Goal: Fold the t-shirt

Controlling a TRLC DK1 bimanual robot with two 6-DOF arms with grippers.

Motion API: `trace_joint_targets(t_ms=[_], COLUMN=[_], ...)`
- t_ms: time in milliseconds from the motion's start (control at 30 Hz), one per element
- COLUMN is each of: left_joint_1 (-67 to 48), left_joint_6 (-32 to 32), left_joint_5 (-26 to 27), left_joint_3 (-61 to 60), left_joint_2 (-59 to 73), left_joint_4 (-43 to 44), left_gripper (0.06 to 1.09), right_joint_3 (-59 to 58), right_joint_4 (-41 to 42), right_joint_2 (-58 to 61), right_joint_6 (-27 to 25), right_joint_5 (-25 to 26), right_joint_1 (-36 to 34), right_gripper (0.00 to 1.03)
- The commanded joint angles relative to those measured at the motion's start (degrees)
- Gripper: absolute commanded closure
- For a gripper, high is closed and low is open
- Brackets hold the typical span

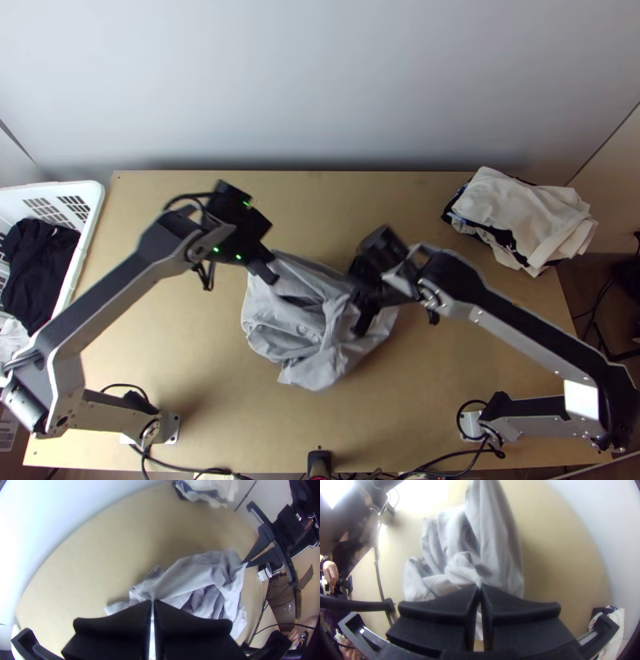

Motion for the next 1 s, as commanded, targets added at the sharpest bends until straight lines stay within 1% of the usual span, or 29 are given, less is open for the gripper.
trace_joint_targets(t_ms=[0,67,267,467,567,800,967], left_joint_1=[3.9,5.0,9.4,15.1,18.2,25.3,29.4], left_joint_6=[-1.2,-1.3,-1.4,-1.3,-1.3,-1.0,-0.6], left_joint_5=[0.0,0.0,0.0,0.0,0.8,2.3,2.3], left_joint_3=[5.3,6.7,12.8,21.3,25.1,33.3,40.0], left_joint_2=[-4.6,-6.0,-9.1,-9.7,-9.6,-10.3,-10.4], left_joint_4=[-2.0,-2.2,-2.4,-5.1,-6.4,-7.6,-6.8], left_gripper=[1.05,1.05,1.05,1.05,1.05,1.05,1.05], right_joint_3=[9.2,10.7,18.2,25.9,29.5,36.2,40.6], right_joint_4=[-4.8,-5.1,-9.2,-13.1,-14.5,-16.7,-17.1], right_joint_2=[-0.4,-1.4,-2.7,-2.9,-3.2,-3.7,-4.5], right_joint_6=[0.9,0.4,0.1,-0.3,-0.5,-0.5,-1.6], right_joint_5=[1.9,2.3,4.8,7.7,8.8,11.2,14.9], right_joint_1=[-4.6,-5.7,-7.1,-8.8,-10.3,-12.9,-13.1], right_gripper=[1.0,1.0,1.0,1.0,1.0,1.0,1.0])
